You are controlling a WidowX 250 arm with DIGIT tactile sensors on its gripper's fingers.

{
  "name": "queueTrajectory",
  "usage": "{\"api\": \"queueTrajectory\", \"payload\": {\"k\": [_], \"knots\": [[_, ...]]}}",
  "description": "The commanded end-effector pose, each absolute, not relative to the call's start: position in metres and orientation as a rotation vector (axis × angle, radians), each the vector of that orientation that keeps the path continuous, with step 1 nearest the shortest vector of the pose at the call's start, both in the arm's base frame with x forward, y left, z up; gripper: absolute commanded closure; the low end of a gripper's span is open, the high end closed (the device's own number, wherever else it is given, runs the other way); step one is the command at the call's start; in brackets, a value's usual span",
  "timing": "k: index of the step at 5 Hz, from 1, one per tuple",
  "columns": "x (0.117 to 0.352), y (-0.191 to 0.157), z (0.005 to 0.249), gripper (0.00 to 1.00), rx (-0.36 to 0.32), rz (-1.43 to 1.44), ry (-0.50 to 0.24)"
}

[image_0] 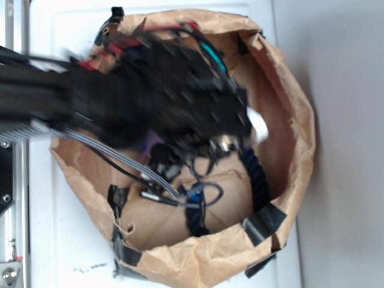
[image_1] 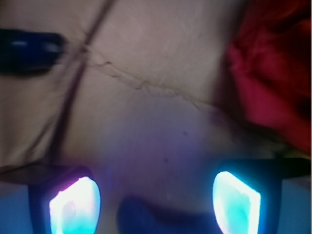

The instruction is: Grab the gray animal.

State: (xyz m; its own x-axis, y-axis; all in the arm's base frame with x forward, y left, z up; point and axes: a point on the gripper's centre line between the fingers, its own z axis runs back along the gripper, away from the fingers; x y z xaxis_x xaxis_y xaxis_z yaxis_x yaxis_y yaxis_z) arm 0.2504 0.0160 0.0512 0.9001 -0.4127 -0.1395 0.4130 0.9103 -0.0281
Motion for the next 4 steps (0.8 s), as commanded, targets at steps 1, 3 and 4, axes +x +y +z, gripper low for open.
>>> {"api": "queueTrajectory", "payload": {"k": [1,3,4], "knots": [[0.198,0.012,0.137,0.0,-0.022,-0.472,-0.094],[0.22,0.05,0.115,0.0,0.053,-0.383,-0.05],[0.23,0.054,0.102,0.0,0.062,-0.375,-0.016]]}}
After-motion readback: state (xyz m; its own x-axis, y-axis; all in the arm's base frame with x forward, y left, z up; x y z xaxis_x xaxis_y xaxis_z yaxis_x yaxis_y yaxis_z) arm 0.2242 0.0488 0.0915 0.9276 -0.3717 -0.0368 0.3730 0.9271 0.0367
